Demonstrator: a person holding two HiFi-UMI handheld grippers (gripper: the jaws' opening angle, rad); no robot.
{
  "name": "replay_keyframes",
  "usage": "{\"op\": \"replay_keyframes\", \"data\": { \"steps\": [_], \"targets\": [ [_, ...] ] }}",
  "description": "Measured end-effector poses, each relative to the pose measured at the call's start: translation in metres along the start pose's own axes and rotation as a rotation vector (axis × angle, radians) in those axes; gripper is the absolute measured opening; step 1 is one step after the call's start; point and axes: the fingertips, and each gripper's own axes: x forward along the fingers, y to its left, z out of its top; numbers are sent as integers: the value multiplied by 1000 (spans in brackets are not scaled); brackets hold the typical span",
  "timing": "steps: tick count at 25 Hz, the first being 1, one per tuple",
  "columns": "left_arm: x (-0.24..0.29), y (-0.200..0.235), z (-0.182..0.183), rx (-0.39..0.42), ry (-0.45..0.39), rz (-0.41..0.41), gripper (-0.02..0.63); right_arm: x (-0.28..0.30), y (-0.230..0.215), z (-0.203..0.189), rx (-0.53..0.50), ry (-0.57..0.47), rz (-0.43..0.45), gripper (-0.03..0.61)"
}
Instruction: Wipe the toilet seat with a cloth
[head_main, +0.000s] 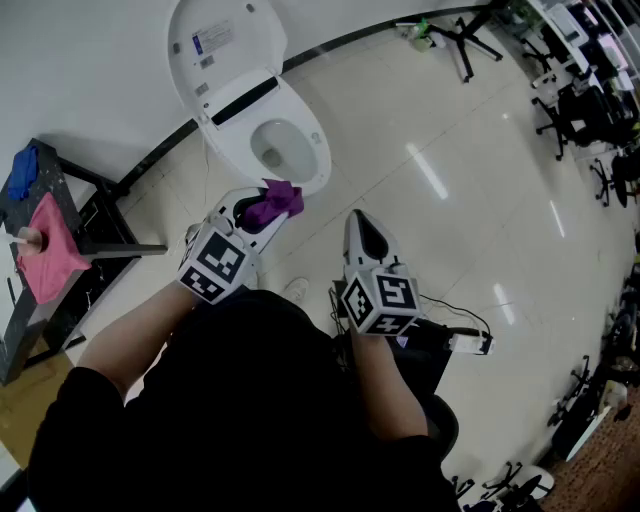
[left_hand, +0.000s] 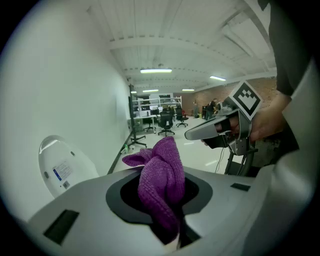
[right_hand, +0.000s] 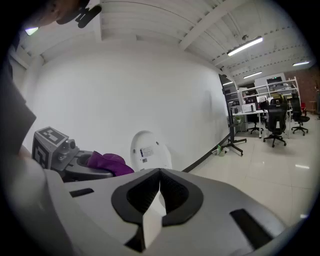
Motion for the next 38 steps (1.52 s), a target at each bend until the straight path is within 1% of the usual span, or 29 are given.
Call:
{"op": "replay_keyframes", "data": {
  "steps": [3,7,10,12,15,19,23,26,31,35,38],
  "targets": [
    [11,10,-17,-13,14,-38,100,10,3,-5,-7,12,-27,17],
    [29,20,-45,-63,58,-83,100,22,5,-10,-17,26,-58,17],
    [56,28,-63,-59,87,-97,100,36,-5,-10,-18,36,-78,17],
    [78,29,-77,-73,117,-116,100,49,-15,-13,-12,48,-83,17],
    [116,32,-97,-104,157,-124,100,76,-41,-17,6,64,-95,17],
    [183,45,-135,-181,217,-110,100,125,-82,-31,58,80,-104,17],
    [253,51,-185,-251,301,-92,100,165,-118,-59,85,127,-75,17],
    [303,46,-230,-276,379,-91,100,181,-144,-89,108,170,-54,17],
    [375,41,-299,-275,478,-87,98,199,-193,-134,153,199,-63,17],
    [411,38,-344,-261,541,-83,99,204,-222,-164,182,224,-82,17],
    [428,39,-369,-266,578,-72,98,205,-234,-182,196,245,-89,17]
  ]
}}
